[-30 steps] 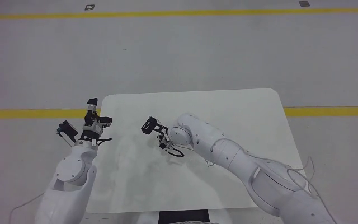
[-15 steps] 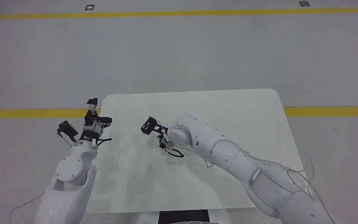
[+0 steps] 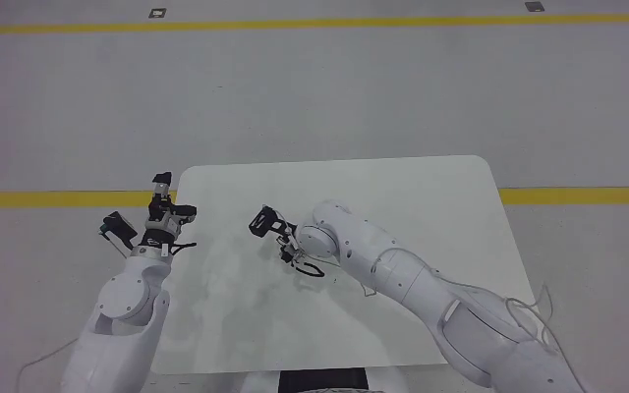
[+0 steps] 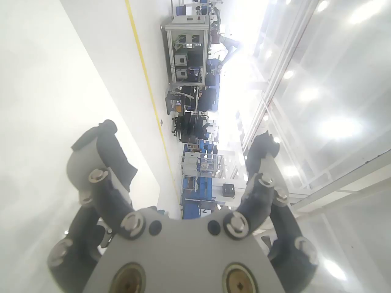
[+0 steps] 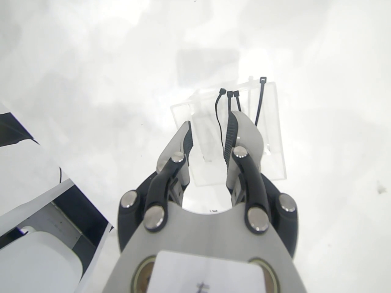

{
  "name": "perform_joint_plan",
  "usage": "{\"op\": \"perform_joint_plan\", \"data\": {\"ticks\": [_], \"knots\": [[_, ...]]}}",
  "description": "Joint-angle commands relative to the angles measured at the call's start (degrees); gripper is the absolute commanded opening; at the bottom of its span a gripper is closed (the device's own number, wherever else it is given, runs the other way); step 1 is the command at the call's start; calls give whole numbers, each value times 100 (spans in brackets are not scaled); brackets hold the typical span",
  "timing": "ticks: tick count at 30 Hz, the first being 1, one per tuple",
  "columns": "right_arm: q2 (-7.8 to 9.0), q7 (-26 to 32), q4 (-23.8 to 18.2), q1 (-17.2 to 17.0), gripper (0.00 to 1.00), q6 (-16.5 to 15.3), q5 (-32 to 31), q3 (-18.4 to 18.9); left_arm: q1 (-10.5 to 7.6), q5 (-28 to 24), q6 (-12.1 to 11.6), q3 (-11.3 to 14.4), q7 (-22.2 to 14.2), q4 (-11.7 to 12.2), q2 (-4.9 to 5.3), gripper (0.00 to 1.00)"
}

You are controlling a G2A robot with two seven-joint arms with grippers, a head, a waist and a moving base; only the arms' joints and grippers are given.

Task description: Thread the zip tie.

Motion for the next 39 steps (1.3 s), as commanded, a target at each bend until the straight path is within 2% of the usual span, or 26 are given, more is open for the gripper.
{"op": "perform_joint_plan", "data": {"ticks": [1,7,21,24,39], "knots": [[3,22,-9,-18,22,-22,-19,28,0,0,0,0,0,0,0,100],[-17,35,55,-62,17,-102,-23,75,0,0,0,0,0,0,0,100],[-133,-43,258,-30,18,-213,-152,97,0,0,0,0,0,0,0,100],[-153,-38,272,-20,15,-212,-249,85,0,0,0,0,0,0,0,100],[-300,110,472,2,17,-159,-499,30,0,0,0,0,0,0,0,100]]}}
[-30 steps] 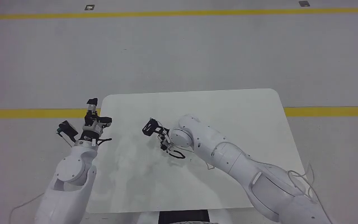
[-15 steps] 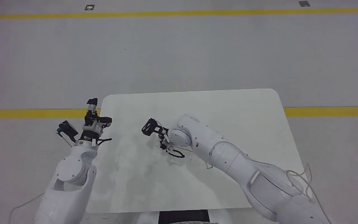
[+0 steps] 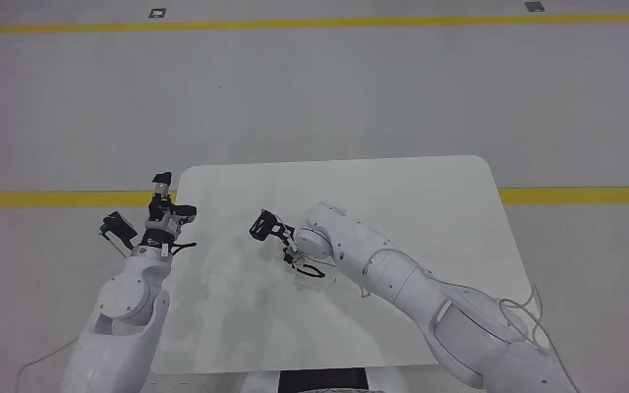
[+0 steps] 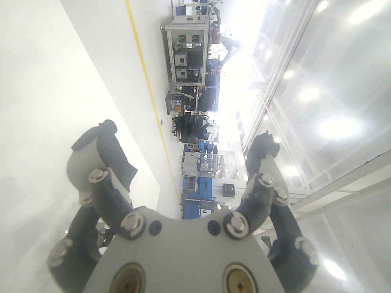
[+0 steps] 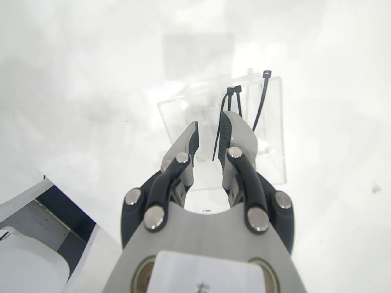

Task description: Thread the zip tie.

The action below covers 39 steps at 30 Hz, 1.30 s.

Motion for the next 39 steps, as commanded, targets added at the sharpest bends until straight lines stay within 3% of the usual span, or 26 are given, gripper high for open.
{"op": "perform_joint_plan", "data": {"ticks": [1,15,29,39], "knots": [[-16,-19,17,4,18,3,-39,-1,0,0,0,0,0,0,0,100],[-92,-3,121,8,20,-61,-120,103,0,0,0,0,0,0,0,100],[68,89,-207,-146,20,-33,-360,440,0,0,0,0,0,0,0,100],[10,71,-10,-166,15,-85,-440,427,0,0,0,0,0,0,0,100]]}}
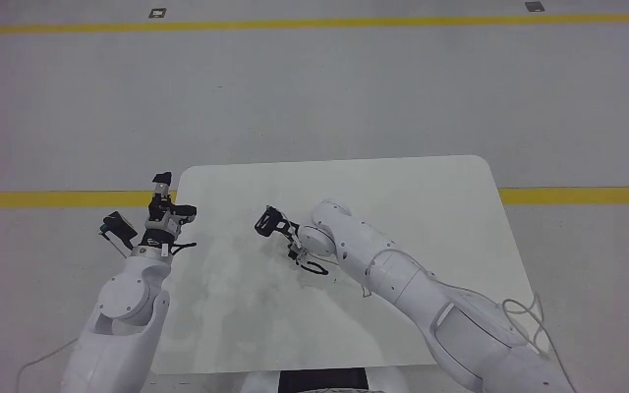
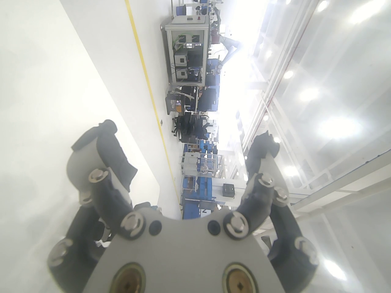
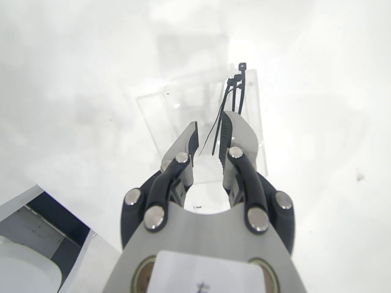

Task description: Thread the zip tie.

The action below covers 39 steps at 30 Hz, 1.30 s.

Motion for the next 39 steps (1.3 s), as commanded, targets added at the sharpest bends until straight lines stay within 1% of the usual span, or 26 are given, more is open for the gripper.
{"op": "perform_joint_plan", "data": {"ticks": [1,12,15,16,17,20,23,27,33,34,35,39], "knots": [[-19,-12,52,11,15,-21,4,-5,0,0,0,0,0,0,0,100],[-136,-70,290,74,16,-33,-52,-48,0,0,0,0,0,0,0,100],[-165,-94,354,87,12,-39,-51,-50,0,0,0,0,0,0,0,100],[-177,-99,383,94,8,-41,-51,-51,0,0,0,0,0,0,0,100],[-187,-101,401,99,0,-41,-48,-51,0,0,0,0,0,0,0,100],[-210,-100,438,121,0,-36,-17,-23,0,0,0,0,0,0,0,100],[-200,-44,384,142,0,-45,50,65,0,0,0,0,0,0,0,100],[-144,75,211,106,0,-32,62,195,0,0,0,0,0,0,0,100],[-104,332,133,17,0,-33,36,255,0,0,0,0,0,0,0,100],[-106,345,140,10,10,-29,35,254,0,0,0,0,0,0,0,100],[-110,351,148,5,15,-22,30,250,0,0,0,0,0,0,0,100],[-126,276,152,-3,16,-38,34,259,0,0,0,0,0,0,0,100]]}}
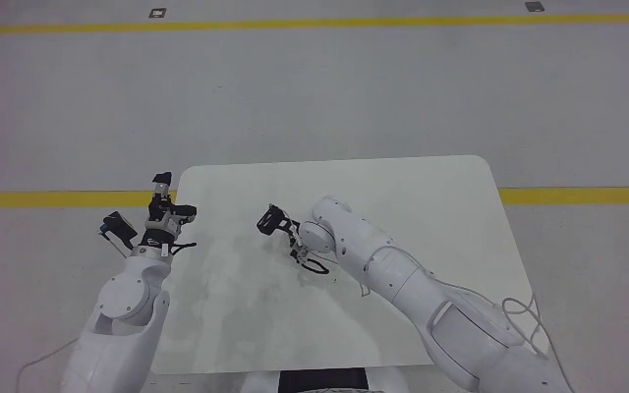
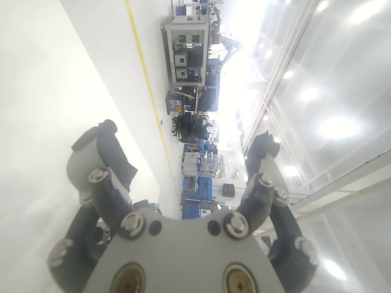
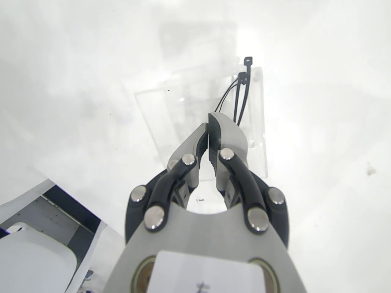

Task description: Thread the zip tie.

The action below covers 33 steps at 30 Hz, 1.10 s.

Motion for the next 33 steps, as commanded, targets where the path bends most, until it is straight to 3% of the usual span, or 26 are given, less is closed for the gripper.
{"op": "perform_joint_plan", "data": {"ticks": [1,10,17,33], "knots": [[0,-48,-6,3,16,-35,3,20,0,0,0,0,0,0,0,100],[-5,-6,-53,-38,14,-103,-131,-3,0,0,0,0,0,0,0,100],[-106,-68,206,7,9,-138,-86,-96,0,0,0,0,0,0,0,100],[-372,-116,652,179,11,-51,-57,-283,0,0,0,0,0,0,0,100]]}}
